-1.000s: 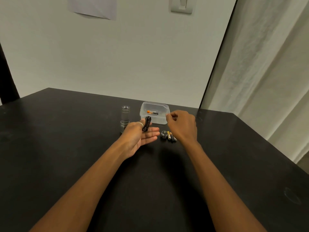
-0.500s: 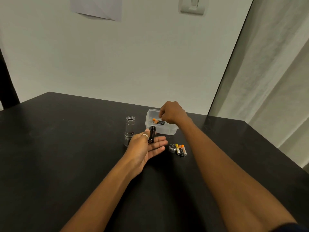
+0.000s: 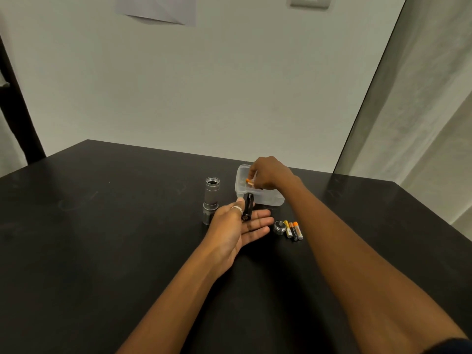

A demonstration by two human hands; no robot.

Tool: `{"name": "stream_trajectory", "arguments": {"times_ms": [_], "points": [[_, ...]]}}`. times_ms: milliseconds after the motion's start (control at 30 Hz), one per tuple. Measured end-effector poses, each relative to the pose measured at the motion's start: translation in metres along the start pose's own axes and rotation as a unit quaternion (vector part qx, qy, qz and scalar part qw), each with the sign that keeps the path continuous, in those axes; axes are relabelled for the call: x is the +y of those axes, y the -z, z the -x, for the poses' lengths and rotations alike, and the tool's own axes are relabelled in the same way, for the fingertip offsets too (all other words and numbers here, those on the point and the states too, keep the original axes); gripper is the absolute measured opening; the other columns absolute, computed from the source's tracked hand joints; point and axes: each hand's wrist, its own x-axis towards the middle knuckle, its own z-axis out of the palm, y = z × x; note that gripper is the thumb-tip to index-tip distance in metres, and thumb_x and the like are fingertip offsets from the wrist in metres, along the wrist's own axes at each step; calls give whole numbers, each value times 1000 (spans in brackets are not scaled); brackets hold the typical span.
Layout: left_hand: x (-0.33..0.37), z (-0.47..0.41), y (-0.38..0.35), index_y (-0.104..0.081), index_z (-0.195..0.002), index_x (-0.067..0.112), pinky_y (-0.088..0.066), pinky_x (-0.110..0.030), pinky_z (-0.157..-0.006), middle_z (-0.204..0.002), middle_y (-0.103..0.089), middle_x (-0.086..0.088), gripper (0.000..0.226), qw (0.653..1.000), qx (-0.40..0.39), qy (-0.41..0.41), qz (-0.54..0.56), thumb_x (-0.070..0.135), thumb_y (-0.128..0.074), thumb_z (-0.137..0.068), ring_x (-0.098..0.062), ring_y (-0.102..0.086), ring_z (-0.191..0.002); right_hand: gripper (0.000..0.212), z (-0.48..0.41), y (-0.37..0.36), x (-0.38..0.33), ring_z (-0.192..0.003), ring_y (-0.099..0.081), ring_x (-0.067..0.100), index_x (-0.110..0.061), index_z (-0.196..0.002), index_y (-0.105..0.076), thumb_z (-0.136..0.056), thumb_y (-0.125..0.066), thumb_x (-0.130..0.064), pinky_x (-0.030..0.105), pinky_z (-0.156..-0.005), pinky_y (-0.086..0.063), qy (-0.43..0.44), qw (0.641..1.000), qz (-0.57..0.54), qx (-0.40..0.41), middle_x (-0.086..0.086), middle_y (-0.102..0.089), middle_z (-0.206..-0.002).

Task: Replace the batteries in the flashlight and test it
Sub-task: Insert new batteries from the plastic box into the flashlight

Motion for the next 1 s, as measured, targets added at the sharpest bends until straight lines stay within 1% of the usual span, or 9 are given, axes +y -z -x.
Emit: {"name": "stream_trajectory", "arguments": {"times_ms": [100, 200, 300, 500, 600, 667, 800, 933, 1000], "points": [[1, 1, -1, -57, -125, 4, -62, -30, -63, -97, -79, -17, 36, 1000, 5, 8, 0, 29, -35, -111, -27, -78, -90, 24, 18, 19, -2, -109, -65, 24, -23, -110, -76, -92, -64, -13, 40, -93, -56, 12, 995, -74, 72, 4, -68, -126], [3, 4, -3, -58, -123, 3, -62, -30, -61, -97, -79, -17, 36, 1000, 11, 13, 1, 29, -35, -111, -26, -78, -89, 21, 52, 32, -5, -96, -69, 18, -23, -105, -74, -90, -63, -12, 35, -86, -56, 9, 971, -175, 160, 3, -75, -109], [5, 9, -4, -59, -122, 2, -62, -30, -62, -97, -79, -17, 37, 1000, 6, 10, -5, 28, -35, -111, -25, -78, -89, 20, 94, 34, -9, -81, -72, 12, -24, -105, -69, -90, -63, -13, 32, -74, -59, -7, 928, -296, 225, -2, -75, -84], [5, 14, -6, -60, -119, 4, -62, -29, -63, -93, -79, -17, 36, 1000, 1, -6, -16, 26, -32, -112, -24, -79, -87, 16, 164, 3, -21, -85, -73, 8, -26, -95, -63, -91, -73, -15, 21, -66, -60, -23, 834, -461, 304, -6, -71, -93], [4, 16, -7, -63, -117, 6, -62, -29, -66, -84, -80, -11, 38, 999, -2, -14, -37, 25, -31, -112, -20, -78, -81, 23, 180, -17, -31, -84, -69, -4, -30, -89, -61, -91, -74, -12, 11, -68, -54, -4, 837, -445, 319, -14, -70, -89], [4, 15, -6, -67, -114, 6, -62, -29, -66, -78, -78, -6, 39, 999, 1, -21, -48, 25, -33, -112, -17, -77, -76, 19, 184, -25, -37, -83, -67, -8, -25, -90, -63, -90, -74, -9, 5, -66, -49, 18, 843, -428, 325, -16, -69, -86], [2, 17, -6, -68, -108, 8, -60, -27, -64, -74, -75, -2, 39, 998, -4, -26, -65, 25, -33, -111, -11, -73, -65, 14, 186, -29, -42, -82, -69, -3, -18, -94, -65, -91, -74, -9, 6, -70, -51, 56, 861, -367, 348, -8, -71, -89], [1, 14, -5, -68, -109, 8, -59, -25, -61, -72, -75, 0, 39, 997, -8, -29, -71, 25, -32, -112, -9, -72, -61, 6, 186, -30, -40, -87, -71, 8, -11, -95, -68, -92, -73, -10, 19, -73, -58, 66, 869, -320, 372, 0, -74, -92], [1, 13, -4, -68, -113, 7, -59, -25, -60, -80, -77, -4, 39, 997, -7, -28, -67, 25, -33, -111, -10, -73, -63, 5, 185, -29, -40, -85, -70, 7, -12, -92, -69, -91, -74, -11, 14, -72, -55, 65, 872, -306, 377, -2, -74, -90]]}}
